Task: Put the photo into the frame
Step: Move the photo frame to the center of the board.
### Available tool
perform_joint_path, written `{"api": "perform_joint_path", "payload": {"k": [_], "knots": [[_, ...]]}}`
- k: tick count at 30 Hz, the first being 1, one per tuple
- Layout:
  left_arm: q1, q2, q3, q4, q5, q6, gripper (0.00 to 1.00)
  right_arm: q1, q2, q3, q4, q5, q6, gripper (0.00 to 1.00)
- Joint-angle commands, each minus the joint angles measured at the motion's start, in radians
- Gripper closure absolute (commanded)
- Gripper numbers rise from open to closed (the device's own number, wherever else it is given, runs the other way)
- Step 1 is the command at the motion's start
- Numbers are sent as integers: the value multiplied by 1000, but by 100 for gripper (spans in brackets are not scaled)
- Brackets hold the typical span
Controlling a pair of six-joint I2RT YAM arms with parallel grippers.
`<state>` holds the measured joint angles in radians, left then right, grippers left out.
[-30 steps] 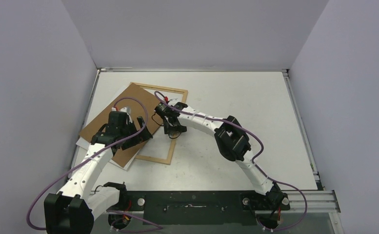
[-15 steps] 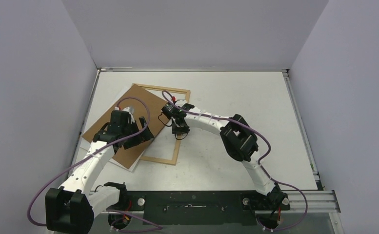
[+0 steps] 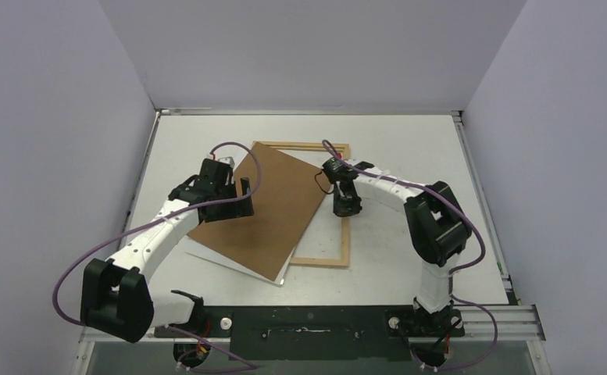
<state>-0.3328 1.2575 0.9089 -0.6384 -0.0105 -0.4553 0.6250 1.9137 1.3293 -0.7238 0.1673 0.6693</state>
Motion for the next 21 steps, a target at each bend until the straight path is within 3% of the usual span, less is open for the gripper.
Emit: {"api": "perform_joint_path", "payload": {"k": [1, 8, 12, 17, 21], "knots": [[1, 70, 100, -17, -54, 22, 15, -99, -150, -100, 51, 66, -108, 86], [13, 237, 210, -6, -20, 71, 15, -251, -244, -186, 68, 94, -311, 83], [42, 358, 311, -31, -9, 87, 14, -347, -268, -190, 54, -54, -540, 78], [80, 502, 443, -50, 10, 96, 15, -472, -225, -169, 52, -60, -563, 78], [84, 605, 527, -51, 103, 108, 15, -540, -203, -181, 69, -52, -559, 78]]}}
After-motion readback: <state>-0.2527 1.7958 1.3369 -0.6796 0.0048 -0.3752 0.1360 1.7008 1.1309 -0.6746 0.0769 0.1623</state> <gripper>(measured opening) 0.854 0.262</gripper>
